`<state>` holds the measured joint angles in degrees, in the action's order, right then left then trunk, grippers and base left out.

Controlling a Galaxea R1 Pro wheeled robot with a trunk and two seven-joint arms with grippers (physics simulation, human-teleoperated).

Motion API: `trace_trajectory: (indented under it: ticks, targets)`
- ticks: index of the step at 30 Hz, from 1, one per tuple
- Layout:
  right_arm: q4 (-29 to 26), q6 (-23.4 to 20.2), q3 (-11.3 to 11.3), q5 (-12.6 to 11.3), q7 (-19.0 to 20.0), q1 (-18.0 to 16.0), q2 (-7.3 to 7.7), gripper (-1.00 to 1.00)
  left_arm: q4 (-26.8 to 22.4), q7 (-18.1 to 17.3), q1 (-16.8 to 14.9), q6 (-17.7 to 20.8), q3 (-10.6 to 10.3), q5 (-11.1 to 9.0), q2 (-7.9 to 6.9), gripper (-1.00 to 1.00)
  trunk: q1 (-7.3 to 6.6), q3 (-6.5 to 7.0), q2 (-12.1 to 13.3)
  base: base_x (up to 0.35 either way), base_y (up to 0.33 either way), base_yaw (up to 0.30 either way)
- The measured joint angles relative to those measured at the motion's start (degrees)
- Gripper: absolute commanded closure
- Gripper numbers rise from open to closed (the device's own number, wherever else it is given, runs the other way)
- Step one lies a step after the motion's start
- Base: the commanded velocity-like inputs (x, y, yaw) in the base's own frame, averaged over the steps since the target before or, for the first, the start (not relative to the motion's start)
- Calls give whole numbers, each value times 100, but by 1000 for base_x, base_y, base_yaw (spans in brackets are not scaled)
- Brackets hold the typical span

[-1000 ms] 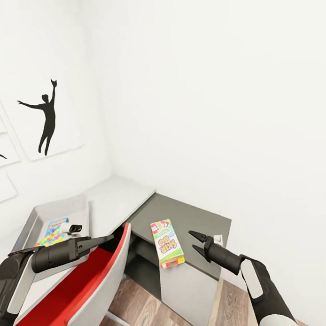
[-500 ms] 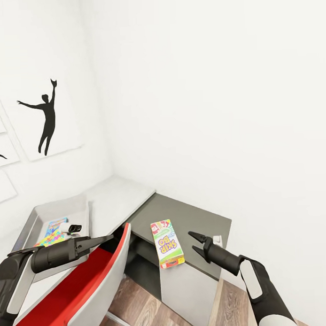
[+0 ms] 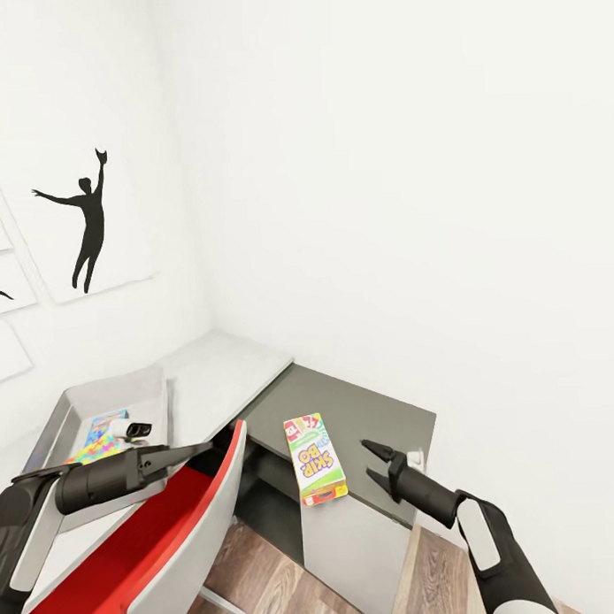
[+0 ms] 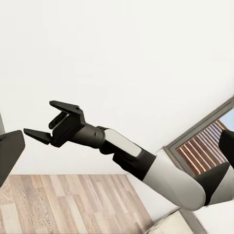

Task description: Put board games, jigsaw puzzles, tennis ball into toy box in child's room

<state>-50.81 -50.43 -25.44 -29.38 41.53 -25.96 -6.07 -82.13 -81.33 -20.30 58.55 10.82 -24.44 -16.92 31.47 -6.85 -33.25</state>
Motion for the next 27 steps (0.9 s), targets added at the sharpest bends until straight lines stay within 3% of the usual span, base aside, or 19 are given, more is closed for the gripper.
trace_trajectory:
  ticks: [4,9,14,18,20,23,27]
  targets:
    - [352,6,-117,-3,-42,21,35,-100,-9,-85,3,22,68,-13,-24,-100,0,0,0,0,0,0]
    - [1309,46,-323,21,-54,20,33,-100,-13,-577,4,26,90,-6,-43,-100,0,0,0,0,0,0]
    - [1532,52,-357,21,-50,19,30,-100,-13,-713,4,26,92,-1,-100,-100,0,0,0,0,0,0]
    - [1569,89,-375,-2,-48,19,33,-100,-13,-736,4,26,89,-1,-113,-100,87,-71,-159,0,0,0]
    - [1595,294,-375,-2,-51,19,30,-100,-13,-737,4,26,88,-1,-115,-100,110,-90,-201,0,0,0]
    - [1678,971,-371,12,-124,19,14,-100,-13,-739,4,26,88,0,-116,-100,110,-90,-201,0,0,0]
    - [2168,1574,-368,0,-537,-23,-29,-100,-13,-739,4,26,87,-4,-116,-100,110,-90,-201,0,0,0]
